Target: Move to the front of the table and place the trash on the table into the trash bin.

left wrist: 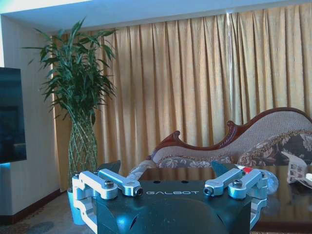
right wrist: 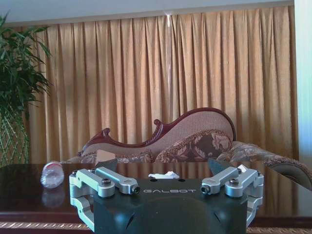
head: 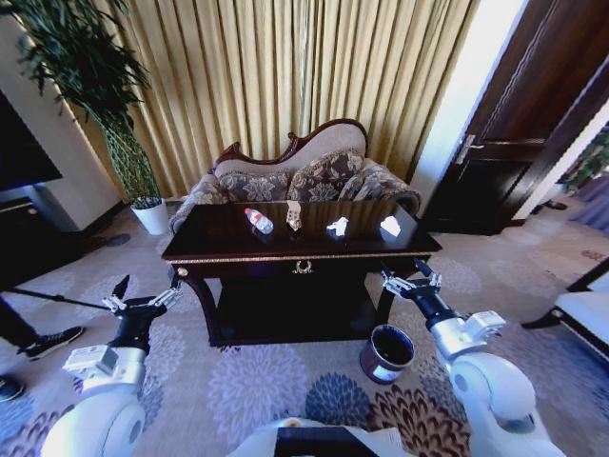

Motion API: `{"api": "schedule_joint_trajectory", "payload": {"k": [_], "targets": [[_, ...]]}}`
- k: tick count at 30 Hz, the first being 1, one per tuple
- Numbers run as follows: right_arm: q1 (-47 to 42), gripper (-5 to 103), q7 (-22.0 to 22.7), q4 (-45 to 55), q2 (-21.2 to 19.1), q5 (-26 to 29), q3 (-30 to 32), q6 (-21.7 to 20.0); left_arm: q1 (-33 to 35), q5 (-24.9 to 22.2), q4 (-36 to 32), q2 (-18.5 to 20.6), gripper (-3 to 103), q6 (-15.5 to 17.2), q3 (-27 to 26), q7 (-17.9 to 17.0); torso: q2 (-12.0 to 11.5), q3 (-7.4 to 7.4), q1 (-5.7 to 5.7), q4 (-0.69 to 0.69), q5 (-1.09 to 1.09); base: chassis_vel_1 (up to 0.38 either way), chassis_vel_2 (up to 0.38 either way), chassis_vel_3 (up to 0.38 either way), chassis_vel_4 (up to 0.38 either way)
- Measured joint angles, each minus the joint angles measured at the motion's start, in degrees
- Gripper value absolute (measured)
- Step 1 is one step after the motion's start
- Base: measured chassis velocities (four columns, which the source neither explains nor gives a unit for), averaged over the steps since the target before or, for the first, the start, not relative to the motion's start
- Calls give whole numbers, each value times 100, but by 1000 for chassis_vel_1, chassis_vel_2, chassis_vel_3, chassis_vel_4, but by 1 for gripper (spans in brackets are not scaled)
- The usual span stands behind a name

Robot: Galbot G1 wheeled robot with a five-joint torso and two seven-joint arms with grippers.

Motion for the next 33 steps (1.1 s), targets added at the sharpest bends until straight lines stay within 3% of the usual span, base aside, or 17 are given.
{"api": "schedule_joint_trajectory", "payload": {"k": [19,24,31,33], "targets": [[56,100,5,-51,-7,37,-90,-28,38,3,0,-41,100,-1,16,6,-2,1,3,0,1,-207,199,209,-202],[571,100,832,-184,-374,1130,-109,-741,92,-4,0,-46,100,-5,8,2,0,-1,-1,0,-1,-26,40,41,-35],[1109,100,1034,-1027,-849,1208,-67,-864,115,-13,0,-4,100,-12,-6,-5,3,-2,-6,0,2,0,0,0,0],[1454,100,1062,-1602,-1214,1214,-85,-862,135,-14,0,20,100,-21,-6,-6,1,-1,-4,0,3,0,0,0,0]]}}
